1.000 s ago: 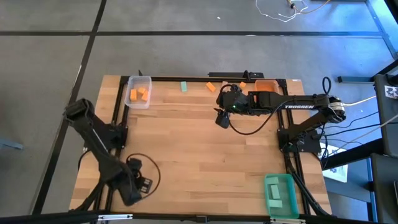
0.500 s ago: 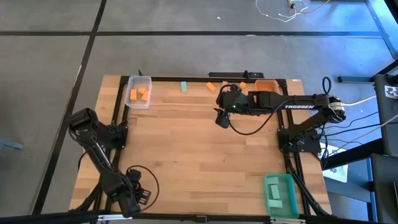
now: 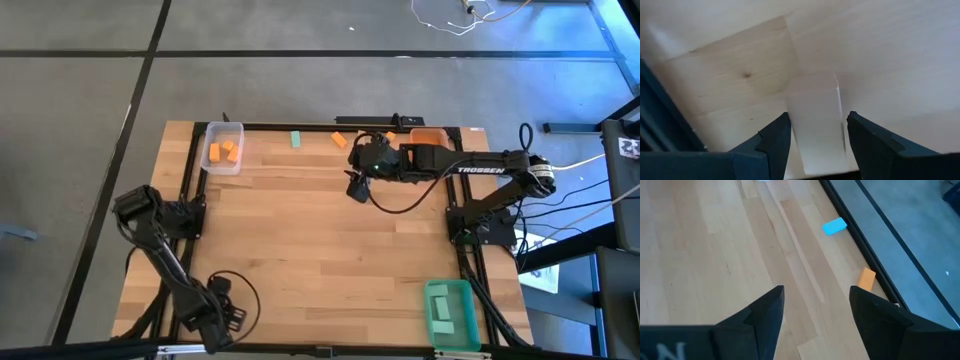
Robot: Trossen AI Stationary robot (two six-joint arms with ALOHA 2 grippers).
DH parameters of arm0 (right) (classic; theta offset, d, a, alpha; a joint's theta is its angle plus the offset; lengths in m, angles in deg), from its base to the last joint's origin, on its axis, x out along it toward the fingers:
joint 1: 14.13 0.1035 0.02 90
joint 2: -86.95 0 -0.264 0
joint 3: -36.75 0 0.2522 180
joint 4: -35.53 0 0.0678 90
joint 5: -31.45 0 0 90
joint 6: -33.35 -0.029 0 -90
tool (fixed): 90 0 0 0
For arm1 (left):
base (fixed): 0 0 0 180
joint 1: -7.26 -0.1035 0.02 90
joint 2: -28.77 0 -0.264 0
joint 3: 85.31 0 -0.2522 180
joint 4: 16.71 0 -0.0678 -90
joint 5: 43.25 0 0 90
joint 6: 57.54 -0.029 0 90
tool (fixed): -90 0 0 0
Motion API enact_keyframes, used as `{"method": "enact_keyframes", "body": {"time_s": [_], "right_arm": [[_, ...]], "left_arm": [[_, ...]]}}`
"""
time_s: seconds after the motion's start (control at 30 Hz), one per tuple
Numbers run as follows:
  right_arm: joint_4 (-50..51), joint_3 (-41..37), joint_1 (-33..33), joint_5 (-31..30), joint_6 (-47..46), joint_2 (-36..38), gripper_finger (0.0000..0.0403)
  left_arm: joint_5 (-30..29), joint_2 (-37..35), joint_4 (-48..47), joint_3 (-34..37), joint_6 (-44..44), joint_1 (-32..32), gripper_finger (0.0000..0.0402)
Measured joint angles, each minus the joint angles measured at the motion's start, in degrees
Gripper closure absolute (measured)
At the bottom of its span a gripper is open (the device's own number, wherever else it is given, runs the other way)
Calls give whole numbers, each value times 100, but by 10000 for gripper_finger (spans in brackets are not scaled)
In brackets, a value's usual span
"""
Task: Sort & place blocks by color
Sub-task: Put the brown block into the orange bin
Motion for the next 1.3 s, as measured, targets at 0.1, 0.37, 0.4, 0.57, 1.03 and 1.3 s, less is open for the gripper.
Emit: {"method": "enact_keyframes", "body": {"time_s": [0.1,0.37,0.4,0.57,1.03,1.3], "right_arm": [[0,-1,0,2,0,0,176],[-2,-1,0,0,-2,0,176],[-2,-1,0,0,-2,0,176],[-2,-1,0,2,-17,0,176],[-266,-1,-26,2,-24,0,176],[-304,-1,-26,348,620,0,176]], "left_arm": [[1,158,112,0,-41,-1,219],[142,371,161,-24,-196,-156,222],[195,375,159,-23,-205,-195,226],[386,366,167,-17,-535,-365,280],[-662,-835,-737,14,-1698,-1004,281],[-1468,-2059,-1529,9,-3383,-1897,281]]}}
